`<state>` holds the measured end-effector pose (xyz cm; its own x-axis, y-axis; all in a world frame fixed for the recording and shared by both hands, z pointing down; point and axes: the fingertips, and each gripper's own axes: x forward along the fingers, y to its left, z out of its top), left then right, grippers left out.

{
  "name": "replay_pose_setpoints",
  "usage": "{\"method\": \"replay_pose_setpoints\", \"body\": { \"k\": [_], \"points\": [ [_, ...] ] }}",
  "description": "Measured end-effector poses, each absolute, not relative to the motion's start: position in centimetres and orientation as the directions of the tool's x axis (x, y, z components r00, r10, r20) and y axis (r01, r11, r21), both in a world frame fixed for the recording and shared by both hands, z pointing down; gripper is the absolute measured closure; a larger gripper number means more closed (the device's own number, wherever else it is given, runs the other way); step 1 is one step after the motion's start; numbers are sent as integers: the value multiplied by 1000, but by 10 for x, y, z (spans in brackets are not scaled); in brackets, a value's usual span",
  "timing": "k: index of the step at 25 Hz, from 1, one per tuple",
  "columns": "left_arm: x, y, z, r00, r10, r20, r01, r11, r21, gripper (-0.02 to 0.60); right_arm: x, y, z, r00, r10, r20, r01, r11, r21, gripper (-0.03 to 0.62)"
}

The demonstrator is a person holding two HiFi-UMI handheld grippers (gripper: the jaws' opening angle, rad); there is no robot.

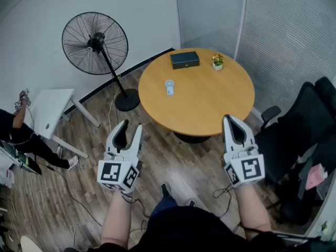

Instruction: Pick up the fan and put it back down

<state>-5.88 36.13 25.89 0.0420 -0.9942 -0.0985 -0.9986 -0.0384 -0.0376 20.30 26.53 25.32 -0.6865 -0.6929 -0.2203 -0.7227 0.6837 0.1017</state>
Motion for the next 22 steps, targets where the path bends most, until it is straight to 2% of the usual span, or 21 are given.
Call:
{"method": "replay_pose_setpoints", "body": {
  "k": [14, 18, 22],
  "points": [
    [-83, 336, 267, 63, -995, -79, -998, -62, -18, 403, 183, 245, 257, -663, -718, -214, -745, 661, 91, 579],
    [-96, 320, 266, 77, -993, -92, -997, -74, -31, 389, 172, 229, 260, -643, -740, -200, -764, 638, 96, 465],
    [-120, 298, 269, 73, -993, -89, -997, -70, -38, 317, 154, 211, 259, -612, -770, -182, -790, 605, 98, 385]
  ]
}}
